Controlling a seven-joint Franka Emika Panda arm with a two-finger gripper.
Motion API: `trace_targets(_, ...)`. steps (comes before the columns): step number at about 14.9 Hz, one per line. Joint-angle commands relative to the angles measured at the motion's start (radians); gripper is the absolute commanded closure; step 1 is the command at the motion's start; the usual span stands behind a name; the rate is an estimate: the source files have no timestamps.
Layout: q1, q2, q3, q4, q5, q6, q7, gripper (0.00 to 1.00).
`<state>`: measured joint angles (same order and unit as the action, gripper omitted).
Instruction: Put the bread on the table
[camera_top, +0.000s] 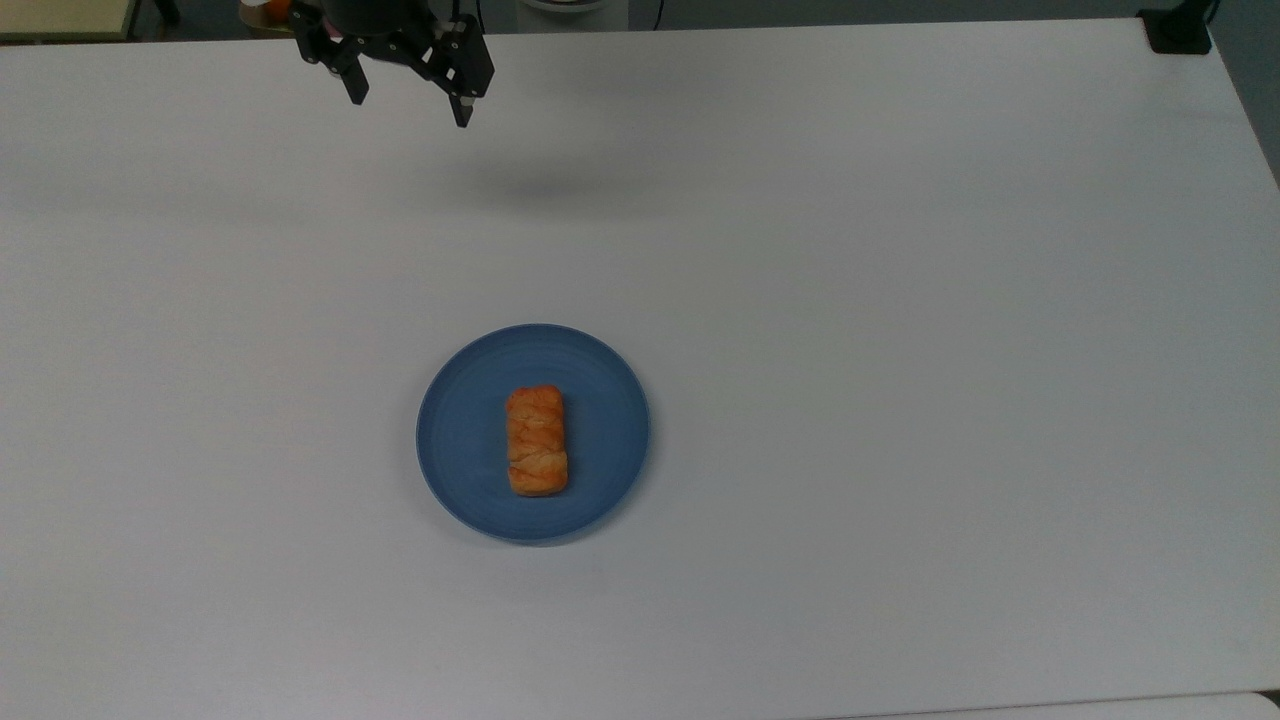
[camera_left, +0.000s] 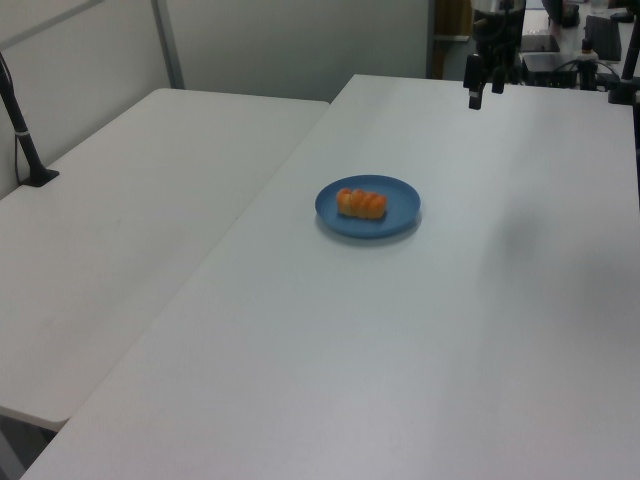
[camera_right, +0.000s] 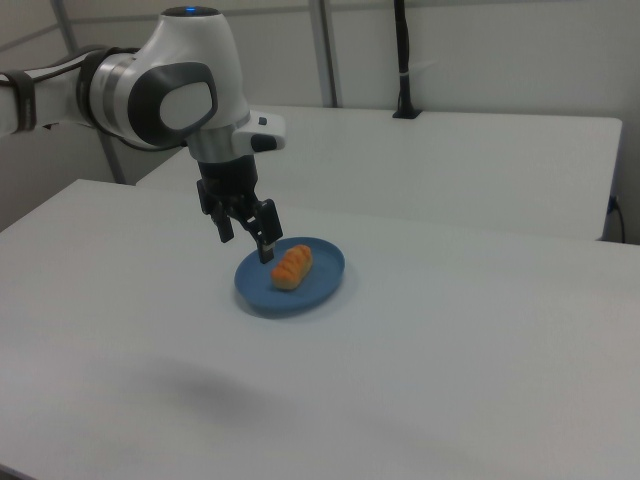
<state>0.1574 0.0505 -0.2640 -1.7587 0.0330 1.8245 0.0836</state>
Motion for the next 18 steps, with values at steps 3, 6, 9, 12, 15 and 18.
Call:
trace_targets(3, 0.002, -0.014, -0.034, -0.001, 0.01, 0.004, -0.019, 0.0)
trace_targets(6, 0.016, -0.009, -0.029, 0.001, 0.019, 0.004, -0.077, 0.0)
trace_targets(9, 0.021, -0.011, -0.024, 0.002, 0.019, 0.004, -0.136, 0.0)
trace_targets(12, 0.022, -0.004, -0.024, 0.027, 0.024, 0.007, -0.127, 0.0)
trace_targets(15, 0.024, 0.025, -0.026, 0.05, 0.071, 0.048, -0.123, 0.0)
trace_targets(18, 0.022, 0.099, -0.034, 0.134, 0.128, 0.075, -0.076, 0.0)
